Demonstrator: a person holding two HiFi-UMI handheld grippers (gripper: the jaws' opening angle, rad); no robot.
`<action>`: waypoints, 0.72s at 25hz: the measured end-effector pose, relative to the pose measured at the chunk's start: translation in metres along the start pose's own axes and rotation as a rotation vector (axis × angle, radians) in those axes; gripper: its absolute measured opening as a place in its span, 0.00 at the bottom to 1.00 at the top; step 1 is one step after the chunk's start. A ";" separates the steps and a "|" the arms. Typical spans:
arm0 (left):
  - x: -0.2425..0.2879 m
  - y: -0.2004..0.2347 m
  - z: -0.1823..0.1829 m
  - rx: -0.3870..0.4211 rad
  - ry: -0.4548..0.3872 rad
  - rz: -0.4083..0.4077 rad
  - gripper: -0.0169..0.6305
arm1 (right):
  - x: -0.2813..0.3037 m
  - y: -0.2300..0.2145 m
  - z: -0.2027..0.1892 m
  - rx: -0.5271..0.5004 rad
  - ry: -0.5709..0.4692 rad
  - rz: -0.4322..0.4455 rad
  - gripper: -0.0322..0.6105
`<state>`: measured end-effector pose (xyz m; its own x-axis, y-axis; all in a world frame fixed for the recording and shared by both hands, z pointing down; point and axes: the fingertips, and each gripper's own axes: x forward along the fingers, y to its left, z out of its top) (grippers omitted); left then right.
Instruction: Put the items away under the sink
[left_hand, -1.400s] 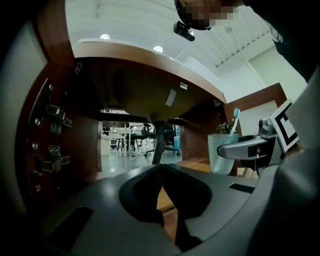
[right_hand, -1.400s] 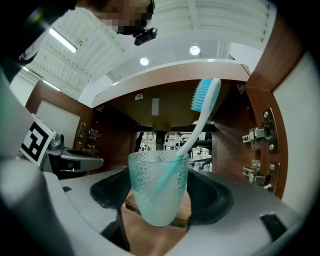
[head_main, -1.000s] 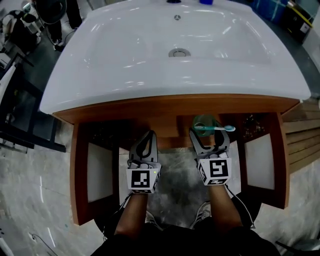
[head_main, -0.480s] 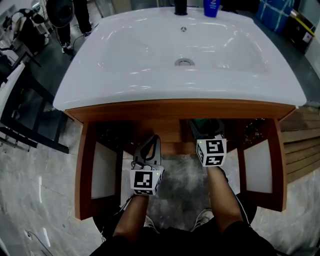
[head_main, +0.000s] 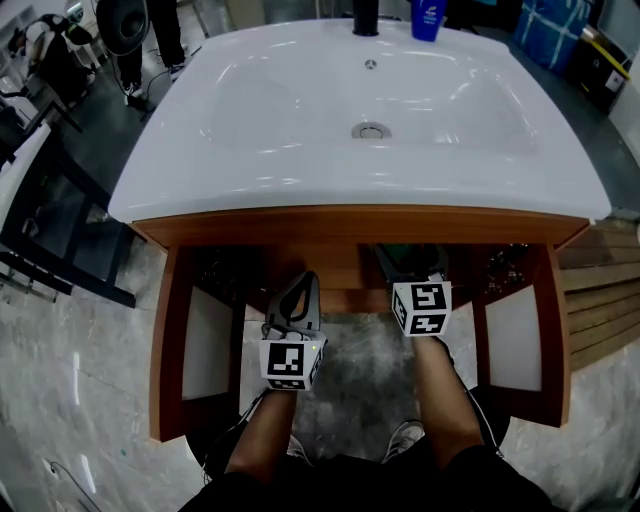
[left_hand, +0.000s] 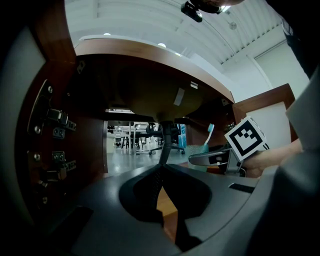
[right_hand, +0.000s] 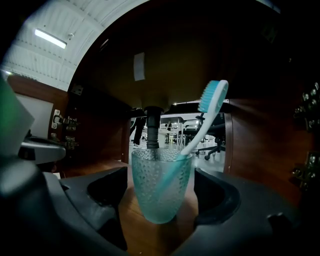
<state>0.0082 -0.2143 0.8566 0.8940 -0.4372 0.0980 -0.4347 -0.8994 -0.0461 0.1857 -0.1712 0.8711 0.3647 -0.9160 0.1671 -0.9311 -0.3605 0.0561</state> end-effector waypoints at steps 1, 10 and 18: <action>0.000 0.000 -0.002 -0.001 0.005 0.002 0.05 | -0.002 0.000 0.000 0.005 0.001 -0.001 0.67; -0.011 -0.001 0.022 -0.005 0.007 0.007 0.05 | -0.051 0.015 -0.006 0.020 0.046 -0.006 0.68; -0.044 -0.037 0.072 -0.091 0.075 -0.100 0.05 | -0.134 0.057 0.042 0.073 0.075 -0.028 0.17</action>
<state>-0.0073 -0.1614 0.7825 0.9241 -0.3412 0.1720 -0.3553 -0.9330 0.0580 0.0842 -0.0767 0.8101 0.3866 -0.8906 0.2394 -0.9163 -0.4004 -0.0098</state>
